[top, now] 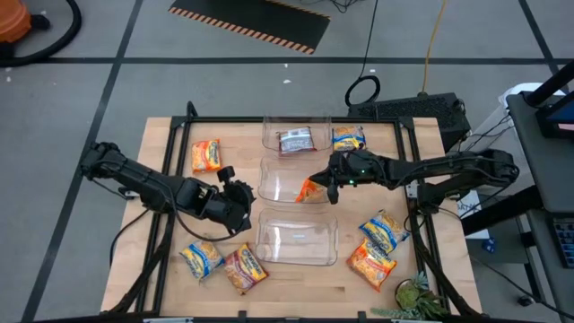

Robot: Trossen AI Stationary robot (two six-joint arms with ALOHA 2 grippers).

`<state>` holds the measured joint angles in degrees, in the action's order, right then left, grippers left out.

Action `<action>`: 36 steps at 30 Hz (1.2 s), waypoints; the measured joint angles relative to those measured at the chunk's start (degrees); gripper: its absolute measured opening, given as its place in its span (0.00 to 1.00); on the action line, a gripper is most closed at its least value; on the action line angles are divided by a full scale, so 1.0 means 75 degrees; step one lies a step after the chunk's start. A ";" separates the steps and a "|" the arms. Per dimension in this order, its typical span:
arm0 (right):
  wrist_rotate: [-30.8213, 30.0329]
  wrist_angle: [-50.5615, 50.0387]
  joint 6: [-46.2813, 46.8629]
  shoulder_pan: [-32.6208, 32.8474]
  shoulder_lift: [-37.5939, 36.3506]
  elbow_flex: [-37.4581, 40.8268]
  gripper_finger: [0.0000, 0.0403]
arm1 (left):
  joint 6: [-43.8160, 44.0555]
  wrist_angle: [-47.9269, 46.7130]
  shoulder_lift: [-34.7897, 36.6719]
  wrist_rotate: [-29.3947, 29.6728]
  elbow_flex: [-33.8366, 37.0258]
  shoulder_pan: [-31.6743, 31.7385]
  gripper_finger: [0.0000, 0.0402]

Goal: Sort Maruchan noodles
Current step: Put the middle right orange noodle pack into the center transparent bin, then put the bottom left blue noodle pack into the bottom transparent bin

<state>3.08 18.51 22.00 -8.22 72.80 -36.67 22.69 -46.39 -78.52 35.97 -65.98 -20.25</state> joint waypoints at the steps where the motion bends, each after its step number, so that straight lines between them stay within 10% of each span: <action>1: -0.0159 -0.0098 0.0003 0.0005 0.0002 0.0000 0.04 | 0.0023 0.0000 0.0000 -0.0002 0.0000 0.0000 0.35; 18: -0.0207 0.0622 -0.0061 0.0008 -0.0044 0.0003 0.34 | 0.0107 0.0000 0.0000 -0.0003 0.0000 -0.0003 0.35; 36: -0.0186 -0.0296 -0.0254 0.0011 -0.1600 0.0003 0.37 | 0.0733 -0.0395 0.0091 -0.0421 0.0003 -0.0411 0.35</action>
<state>1.68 16.29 20.10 -8.14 60.80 -36.64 28.18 -49.36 -77.83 32.81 -65.95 -23.33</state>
